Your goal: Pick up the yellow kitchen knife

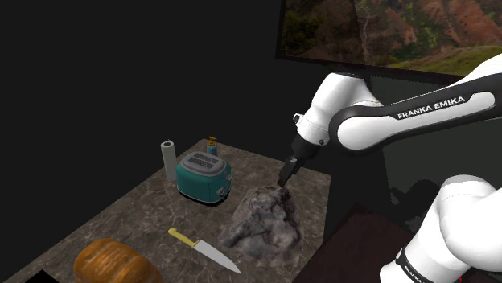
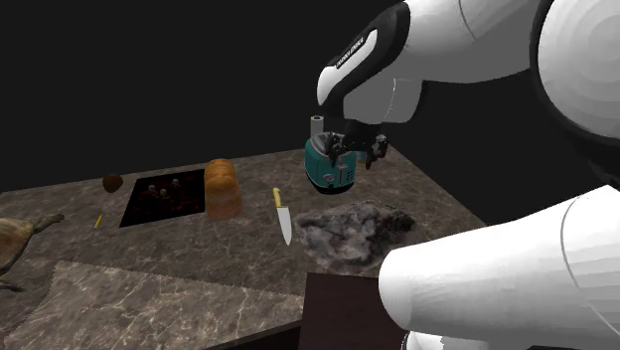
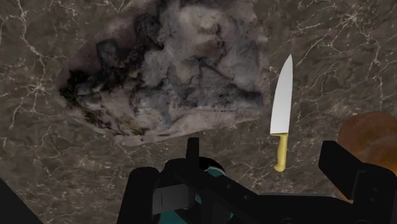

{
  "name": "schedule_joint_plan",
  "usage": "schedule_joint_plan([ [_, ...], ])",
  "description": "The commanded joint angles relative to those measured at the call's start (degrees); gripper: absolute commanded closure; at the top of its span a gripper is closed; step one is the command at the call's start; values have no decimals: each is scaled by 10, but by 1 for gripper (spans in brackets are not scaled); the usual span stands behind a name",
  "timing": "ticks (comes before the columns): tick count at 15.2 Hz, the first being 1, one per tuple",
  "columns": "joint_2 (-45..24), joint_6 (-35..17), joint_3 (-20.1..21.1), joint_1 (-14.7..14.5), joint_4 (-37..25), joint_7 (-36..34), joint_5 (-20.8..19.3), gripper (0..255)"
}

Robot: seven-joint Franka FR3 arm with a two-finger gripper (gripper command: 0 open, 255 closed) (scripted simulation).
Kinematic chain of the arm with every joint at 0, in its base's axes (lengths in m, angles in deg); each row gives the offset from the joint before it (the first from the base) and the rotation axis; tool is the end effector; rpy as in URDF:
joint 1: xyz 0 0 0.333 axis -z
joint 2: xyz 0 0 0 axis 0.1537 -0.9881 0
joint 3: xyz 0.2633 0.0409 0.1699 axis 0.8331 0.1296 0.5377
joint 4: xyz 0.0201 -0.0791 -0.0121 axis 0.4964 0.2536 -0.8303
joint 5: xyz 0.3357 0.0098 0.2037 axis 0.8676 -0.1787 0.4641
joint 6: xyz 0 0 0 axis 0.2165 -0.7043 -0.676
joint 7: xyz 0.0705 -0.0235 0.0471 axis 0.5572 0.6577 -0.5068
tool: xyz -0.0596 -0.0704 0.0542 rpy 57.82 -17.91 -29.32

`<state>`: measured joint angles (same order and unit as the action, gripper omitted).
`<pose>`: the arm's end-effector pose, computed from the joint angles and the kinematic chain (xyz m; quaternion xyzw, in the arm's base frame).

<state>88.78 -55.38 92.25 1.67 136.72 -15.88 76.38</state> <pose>0.3624 0.1270 0.4143 -0.9879 -0.0833 -0.1134 0.0651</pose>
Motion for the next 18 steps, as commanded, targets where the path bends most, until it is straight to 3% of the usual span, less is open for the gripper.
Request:
schedule_joint_plan([
  [1,-41,-60,13,-6,4,-2,9,0],
  [6,-164,-201,49,-15,-7,-15,15,0],
  [9,-244,-280,72,-9,-26,-39,-7,0],
  [11,-300,-328,86,0,-43,-76,-53,0],
  [13,-355,-371,75,-4,-64,-150,-145,0],
  [15,-408,-405,14,-58,-92,-235,-246,0],
  [18,-482,-450,-87,-163,-140,-288,-296,0],
])
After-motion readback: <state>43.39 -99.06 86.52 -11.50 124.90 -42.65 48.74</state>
